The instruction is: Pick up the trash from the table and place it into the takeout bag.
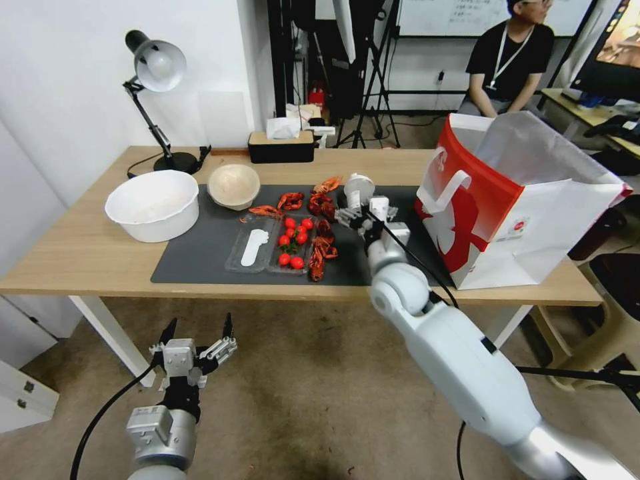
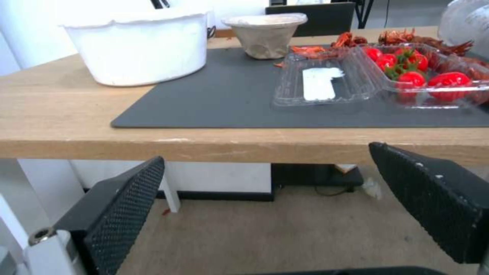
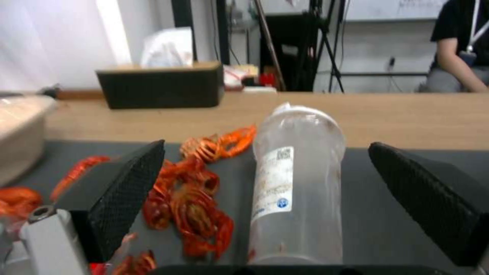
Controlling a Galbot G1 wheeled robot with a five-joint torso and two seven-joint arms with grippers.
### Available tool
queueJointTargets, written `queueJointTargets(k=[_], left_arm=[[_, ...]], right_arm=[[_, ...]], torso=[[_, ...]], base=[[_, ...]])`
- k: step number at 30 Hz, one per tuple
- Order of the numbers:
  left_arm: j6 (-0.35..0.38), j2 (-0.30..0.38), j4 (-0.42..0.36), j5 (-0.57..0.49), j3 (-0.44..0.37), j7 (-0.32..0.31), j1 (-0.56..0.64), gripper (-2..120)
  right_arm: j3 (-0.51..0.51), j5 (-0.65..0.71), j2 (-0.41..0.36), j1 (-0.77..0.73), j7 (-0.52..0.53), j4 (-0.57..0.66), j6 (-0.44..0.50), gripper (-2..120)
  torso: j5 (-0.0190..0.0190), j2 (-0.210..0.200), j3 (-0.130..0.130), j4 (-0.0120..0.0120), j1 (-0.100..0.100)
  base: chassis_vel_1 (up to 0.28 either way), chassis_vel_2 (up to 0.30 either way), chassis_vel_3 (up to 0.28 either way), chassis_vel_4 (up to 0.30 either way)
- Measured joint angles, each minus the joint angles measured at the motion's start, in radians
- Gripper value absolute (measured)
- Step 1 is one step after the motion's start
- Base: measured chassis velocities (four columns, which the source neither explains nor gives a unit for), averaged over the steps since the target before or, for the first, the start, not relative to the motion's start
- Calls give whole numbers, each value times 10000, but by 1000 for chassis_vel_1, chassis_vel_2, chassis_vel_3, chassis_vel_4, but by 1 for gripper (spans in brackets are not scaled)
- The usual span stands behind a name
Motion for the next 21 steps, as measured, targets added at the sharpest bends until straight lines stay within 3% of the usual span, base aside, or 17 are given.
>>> queueJointTargets(k=[11, 21], left_arm=[[42, 31, -40, -15, 18, 1, 45, 100], [31, 45, -41, -8, 57, 3, 135, 100]], right_arm=[[-614, 623, 150, 1100, 679, -1326, -989, 100], [-713, 779, 206, 1279, 931, -1752, -1406, 100]], torso=[[0, 0, -1, -1, -1], [0, 0, -2, -2, -1]], base=[[0, 0, 0, 0], [0, 0, 0, 0]])
